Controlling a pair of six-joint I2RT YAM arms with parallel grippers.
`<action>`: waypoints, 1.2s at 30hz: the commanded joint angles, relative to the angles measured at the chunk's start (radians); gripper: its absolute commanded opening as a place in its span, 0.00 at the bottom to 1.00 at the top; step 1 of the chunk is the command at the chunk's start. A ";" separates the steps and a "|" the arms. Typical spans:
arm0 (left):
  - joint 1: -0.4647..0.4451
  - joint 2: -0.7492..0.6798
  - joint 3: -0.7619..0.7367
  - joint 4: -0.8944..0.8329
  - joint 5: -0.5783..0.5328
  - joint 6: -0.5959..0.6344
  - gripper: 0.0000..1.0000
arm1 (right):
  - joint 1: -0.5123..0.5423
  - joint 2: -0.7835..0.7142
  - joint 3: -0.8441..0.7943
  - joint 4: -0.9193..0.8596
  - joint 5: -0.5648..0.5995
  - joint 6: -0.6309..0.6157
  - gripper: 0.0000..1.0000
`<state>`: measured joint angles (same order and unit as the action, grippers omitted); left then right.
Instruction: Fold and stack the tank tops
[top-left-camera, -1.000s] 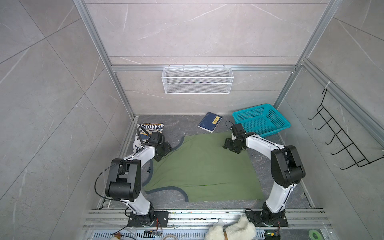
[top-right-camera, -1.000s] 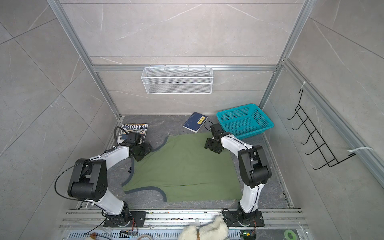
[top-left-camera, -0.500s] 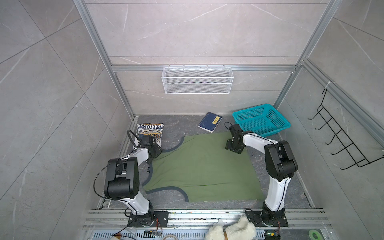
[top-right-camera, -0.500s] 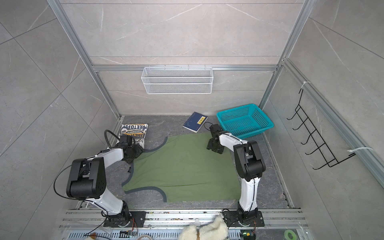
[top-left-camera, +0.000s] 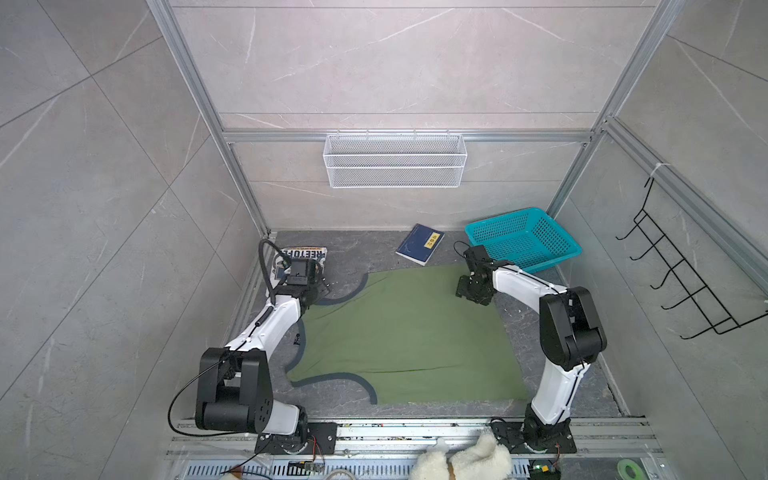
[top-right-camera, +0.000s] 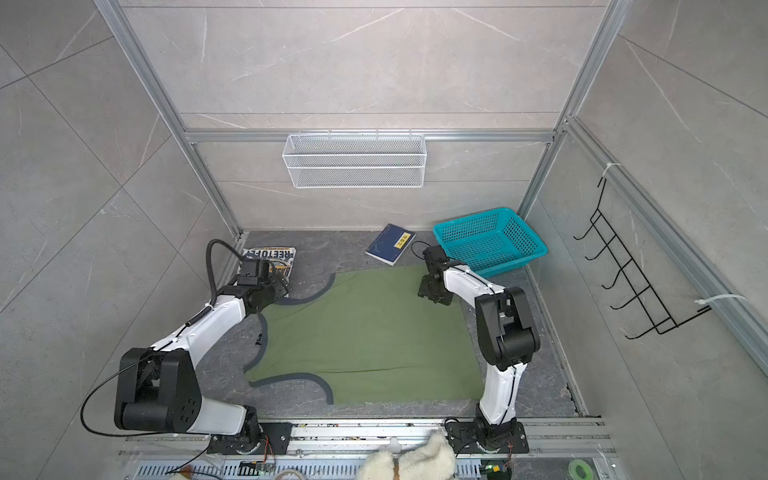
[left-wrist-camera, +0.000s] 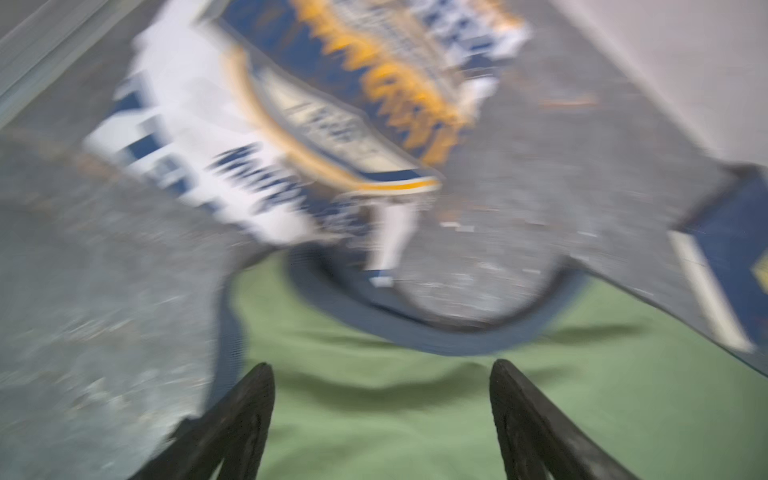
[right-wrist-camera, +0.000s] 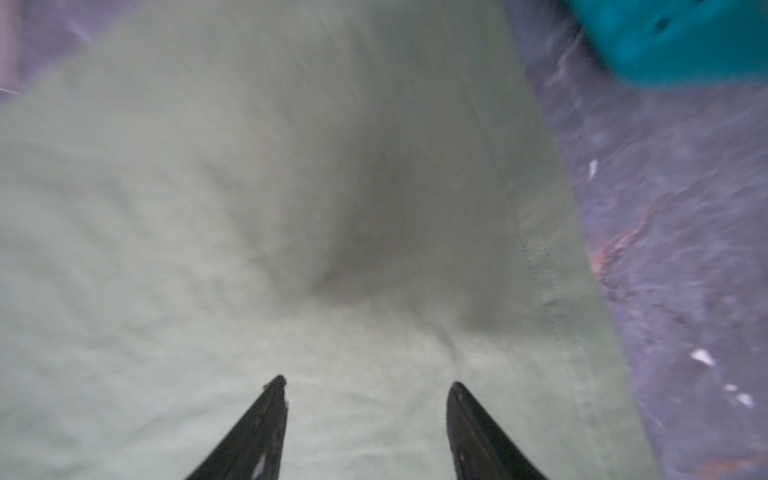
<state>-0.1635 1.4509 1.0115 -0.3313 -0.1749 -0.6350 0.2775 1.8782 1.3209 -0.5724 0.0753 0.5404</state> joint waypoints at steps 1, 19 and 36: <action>-0.093 0.080 0.126 -0.040 0.024 0.062 0.84 | 0.017 -0.027 0.069 -0.020 0.034 -0.056 0.64; -0.174 0.672 0.664 -0.163 0.112 0.170 0.84 | 0.018 0.382 0.648 -0.243 0.145 -0.155 0.63; -0.186 0.822 0.754 -0.150 0.196 0.162 0.47 | 0.018 0.357 0.587 -0.199 0.144 -0.152 0.63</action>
<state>-0.3447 2.2486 1.7317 -0.4706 -0.0055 -0.4755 0.2932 2.2555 1.9156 -0.7559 0.1989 0.3988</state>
